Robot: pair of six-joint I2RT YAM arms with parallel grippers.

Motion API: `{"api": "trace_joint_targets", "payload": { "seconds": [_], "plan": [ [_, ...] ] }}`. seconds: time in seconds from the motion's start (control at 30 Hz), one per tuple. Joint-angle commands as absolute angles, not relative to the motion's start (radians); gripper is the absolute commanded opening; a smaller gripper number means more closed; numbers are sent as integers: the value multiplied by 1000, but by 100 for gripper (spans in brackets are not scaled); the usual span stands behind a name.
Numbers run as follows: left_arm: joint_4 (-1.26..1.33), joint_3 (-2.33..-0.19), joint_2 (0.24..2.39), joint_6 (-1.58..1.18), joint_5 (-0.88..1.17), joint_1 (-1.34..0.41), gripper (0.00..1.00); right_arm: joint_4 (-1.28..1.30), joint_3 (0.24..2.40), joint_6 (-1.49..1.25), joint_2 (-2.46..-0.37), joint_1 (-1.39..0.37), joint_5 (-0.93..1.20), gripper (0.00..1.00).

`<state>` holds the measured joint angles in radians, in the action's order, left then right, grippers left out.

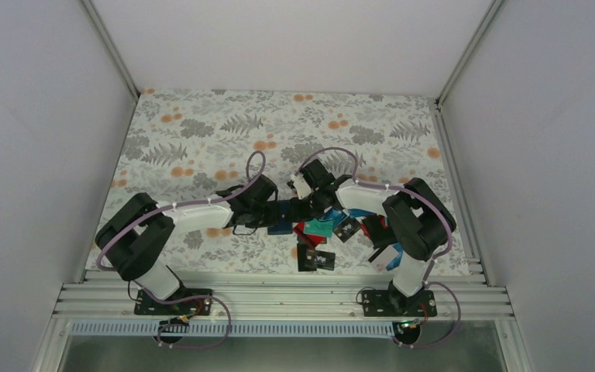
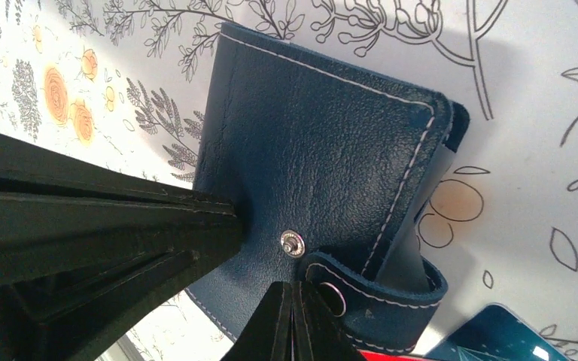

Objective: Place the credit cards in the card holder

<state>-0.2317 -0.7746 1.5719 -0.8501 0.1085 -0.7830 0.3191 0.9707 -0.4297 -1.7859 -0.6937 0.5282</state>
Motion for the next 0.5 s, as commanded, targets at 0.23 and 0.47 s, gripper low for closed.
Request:
{"api": "trace_joint_targets", "payload": {
  "seconds": [0.23,0.47],
  "plan": [
    [-223,-792,1635,-827,106,-785,2,369,1032,-434,-1782,-703,522,4],
    [-218,-786,1635,-828,108,-785,2,373,1057,-436,-1802,-702,522,4]
  ]
}}
